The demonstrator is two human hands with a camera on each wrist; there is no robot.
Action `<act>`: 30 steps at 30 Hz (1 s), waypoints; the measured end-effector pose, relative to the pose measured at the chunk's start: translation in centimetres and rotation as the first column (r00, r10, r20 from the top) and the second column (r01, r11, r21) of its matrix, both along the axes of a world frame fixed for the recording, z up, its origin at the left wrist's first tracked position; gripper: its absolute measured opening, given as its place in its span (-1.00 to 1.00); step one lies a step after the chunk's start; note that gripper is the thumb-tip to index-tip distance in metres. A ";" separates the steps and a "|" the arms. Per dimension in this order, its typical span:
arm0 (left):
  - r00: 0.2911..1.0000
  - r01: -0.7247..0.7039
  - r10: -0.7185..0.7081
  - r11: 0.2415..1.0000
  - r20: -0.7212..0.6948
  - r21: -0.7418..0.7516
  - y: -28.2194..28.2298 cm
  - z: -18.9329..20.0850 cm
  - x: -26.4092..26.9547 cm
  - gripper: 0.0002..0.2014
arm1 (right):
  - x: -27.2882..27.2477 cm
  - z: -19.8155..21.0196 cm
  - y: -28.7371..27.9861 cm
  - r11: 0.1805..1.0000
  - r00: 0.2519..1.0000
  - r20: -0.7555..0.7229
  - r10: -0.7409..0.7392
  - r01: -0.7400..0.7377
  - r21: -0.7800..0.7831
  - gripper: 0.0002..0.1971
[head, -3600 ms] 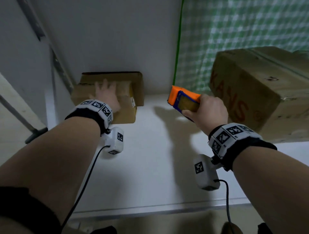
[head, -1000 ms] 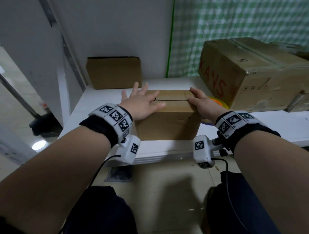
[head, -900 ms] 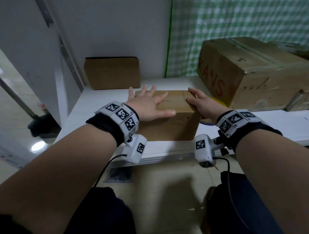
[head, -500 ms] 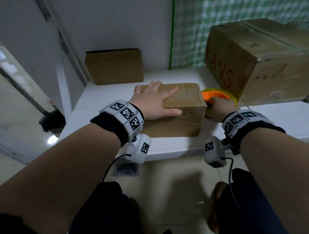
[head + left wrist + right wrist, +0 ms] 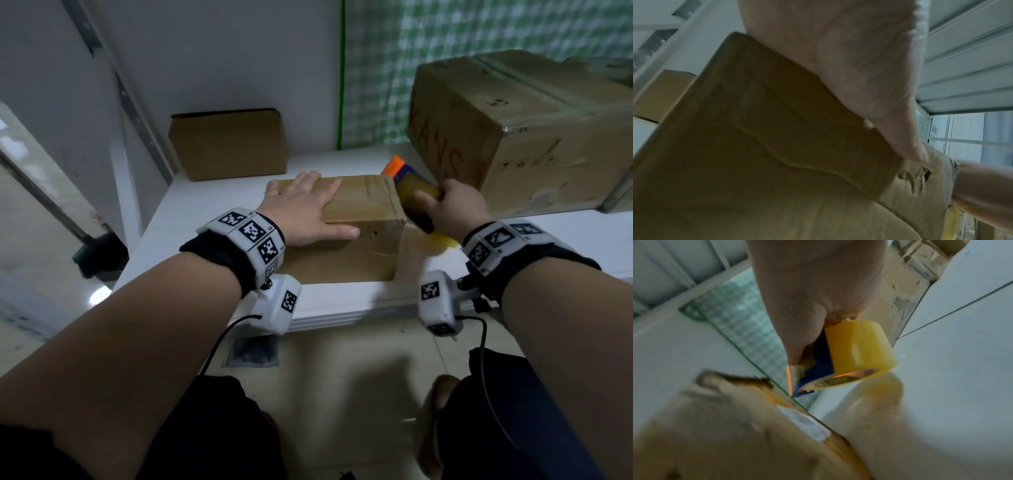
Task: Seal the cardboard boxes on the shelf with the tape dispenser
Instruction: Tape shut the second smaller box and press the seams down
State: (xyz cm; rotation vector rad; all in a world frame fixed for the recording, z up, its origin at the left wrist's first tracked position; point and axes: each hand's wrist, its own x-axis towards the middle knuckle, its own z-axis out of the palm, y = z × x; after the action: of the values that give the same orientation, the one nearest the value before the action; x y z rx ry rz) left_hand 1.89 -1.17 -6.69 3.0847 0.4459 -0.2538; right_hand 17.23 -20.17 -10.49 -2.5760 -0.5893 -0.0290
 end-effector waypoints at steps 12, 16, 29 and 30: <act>0.991 0.100 -0.102 0.995 0.090 0.030 -0.4 0.3 -0.2 0.14 | -5.1 10.5 2.5 0.648 0.990 -0.095 0.102 0.007 0.762 -0.58; 0.986 0.146 -0.141 0.988 0.094 -0.046 0.3 0.8 -0.3 0.05 | -6.3 10.4 3.7 0.643 0.971 -0.151 0.186 -0.003 0.766 -0.47; 0.989 0.085 -0.050 0.962 0.140 -0.259 3.4 -0.4 -1.5 -0.06 | -6.8 11.5 5.4 0.664 0.921 -0.206 0.331 -0.072 0.744 -0.63; 0.985 0.105 -0.063 0.956 0.158 -0.273 3.6 -0.5 -1.4 -0.06 | -6.9 11.6 5.6 0.662 0.914 -0.217 0.344 -0.072 0.746 -0.65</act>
State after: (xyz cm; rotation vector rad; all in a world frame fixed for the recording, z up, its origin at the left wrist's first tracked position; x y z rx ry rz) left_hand 0.44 2.40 -7.23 2.8207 0.2487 -0.0793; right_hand 10.36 -14.58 1.07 -1.6582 -0.5867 0.2214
